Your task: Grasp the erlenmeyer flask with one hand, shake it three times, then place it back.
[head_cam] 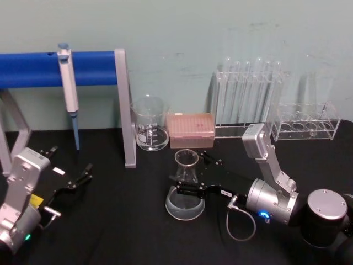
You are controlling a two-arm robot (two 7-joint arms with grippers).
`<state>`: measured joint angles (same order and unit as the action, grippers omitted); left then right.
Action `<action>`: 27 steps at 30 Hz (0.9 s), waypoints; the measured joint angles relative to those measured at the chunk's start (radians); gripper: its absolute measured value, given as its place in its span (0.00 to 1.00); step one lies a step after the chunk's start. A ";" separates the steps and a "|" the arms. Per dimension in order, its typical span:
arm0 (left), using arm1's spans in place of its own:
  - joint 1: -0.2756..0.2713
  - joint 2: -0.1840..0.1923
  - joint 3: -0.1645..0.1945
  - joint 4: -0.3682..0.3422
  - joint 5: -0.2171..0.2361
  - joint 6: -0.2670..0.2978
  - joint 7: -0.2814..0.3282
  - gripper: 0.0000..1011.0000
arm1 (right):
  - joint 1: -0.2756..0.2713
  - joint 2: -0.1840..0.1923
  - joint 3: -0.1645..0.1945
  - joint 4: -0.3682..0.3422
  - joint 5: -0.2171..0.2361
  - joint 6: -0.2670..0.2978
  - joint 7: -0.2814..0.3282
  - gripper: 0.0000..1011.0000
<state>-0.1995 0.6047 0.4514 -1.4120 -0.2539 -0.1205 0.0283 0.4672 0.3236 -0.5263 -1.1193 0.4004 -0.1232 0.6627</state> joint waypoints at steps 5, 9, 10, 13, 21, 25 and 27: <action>0.000 0.000 0.000 0.000 0.000 0.000 0.000 0.99 | 0.000 0.000 0.000 0.000 0.000 -0.001 0.000 0.99; 0.000 0.000 0.000 0.000 0.000 0.000 0.000 0.99 | 0.000 0.000 0.000 0.000 0.001 -0.001 0.000 0.99; 0.000 0.000 0.000 0.000 0.000 0.000 0.000 0.99 | 0.000 0.000 0.000 0.000 0.001 -0.001 0.000 0.99; 0.000 0.000 0.000 0.000 0.000 0.000 0.000 0.99 | 0.000 0.000 0.000 0.000 0.001 -0.001 0.000 0.99; 0.000 0.000 0.000 0.000 0.000 0.000 0.000 0.99 | -0.002 0.004 -0.001 -0.007 0.000 -0.001 0.000 0.99; 0.000 0.000 0.000 0.000 0.000 0.000 0.000 0.99 | -0.009 0.013 -0.001 -0.021 -0.001 0.003 0.000 0.99; 0.000 0.000 0.000 0.000 0.000 0.000 0.000 0.99 | -0.017 0.022 0.000 -0.035 -0.001 0.007 0.000 0.99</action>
<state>-0.1995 0.6047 0.4514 -1.4120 -0.2539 -0.1205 0.0283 0.4507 0.3454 -0.5265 -1.1546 0.3989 -0.1159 0.6624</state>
